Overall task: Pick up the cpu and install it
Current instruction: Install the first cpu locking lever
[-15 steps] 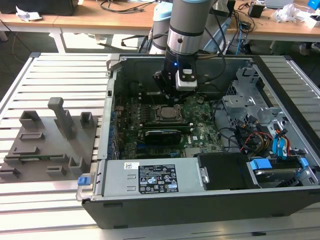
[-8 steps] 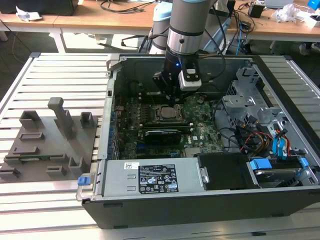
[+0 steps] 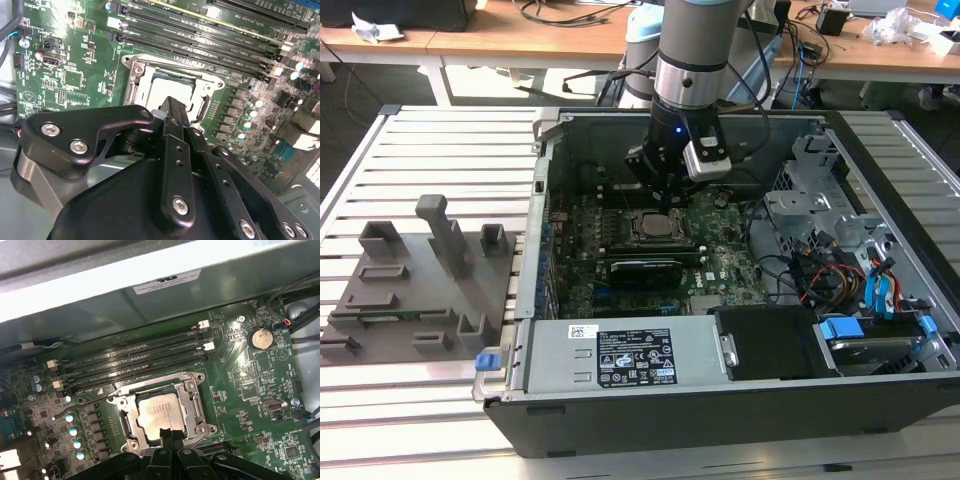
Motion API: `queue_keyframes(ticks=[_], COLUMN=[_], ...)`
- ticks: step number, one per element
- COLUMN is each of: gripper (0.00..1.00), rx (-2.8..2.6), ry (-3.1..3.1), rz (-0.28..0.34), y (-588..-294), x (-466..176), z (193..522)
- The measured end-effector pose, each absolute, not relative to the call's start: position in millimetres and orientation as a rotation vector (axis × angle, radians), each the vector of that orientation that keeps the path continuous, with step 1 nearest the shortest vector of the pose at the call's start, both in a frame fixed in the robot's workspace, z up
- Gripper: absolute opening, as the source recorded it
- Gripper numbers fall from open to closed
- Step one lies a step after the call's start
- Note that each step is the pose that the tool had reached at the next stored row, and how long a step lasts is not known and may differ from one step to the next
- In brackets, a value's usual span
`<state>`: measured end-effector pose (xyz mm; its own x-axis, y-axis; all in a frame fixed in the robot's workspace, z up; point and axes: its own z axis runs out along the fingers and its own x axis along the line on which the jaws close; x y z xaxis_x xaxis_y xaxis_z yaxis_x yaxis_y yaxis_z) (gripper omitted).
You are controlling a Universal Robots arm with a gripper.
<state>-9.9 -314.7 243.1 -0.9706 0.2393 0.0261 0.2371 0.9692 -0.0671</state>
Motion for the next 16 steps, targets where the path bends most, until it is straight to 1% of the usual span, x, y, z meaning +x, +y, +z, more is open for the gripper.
queue_keyframes(ticks=[16], gripper=[0.11], rx=[-0.095], ry=[-3.11], rz=[0.103], y=[-314.7], x=[-9.9], z=[243.1])
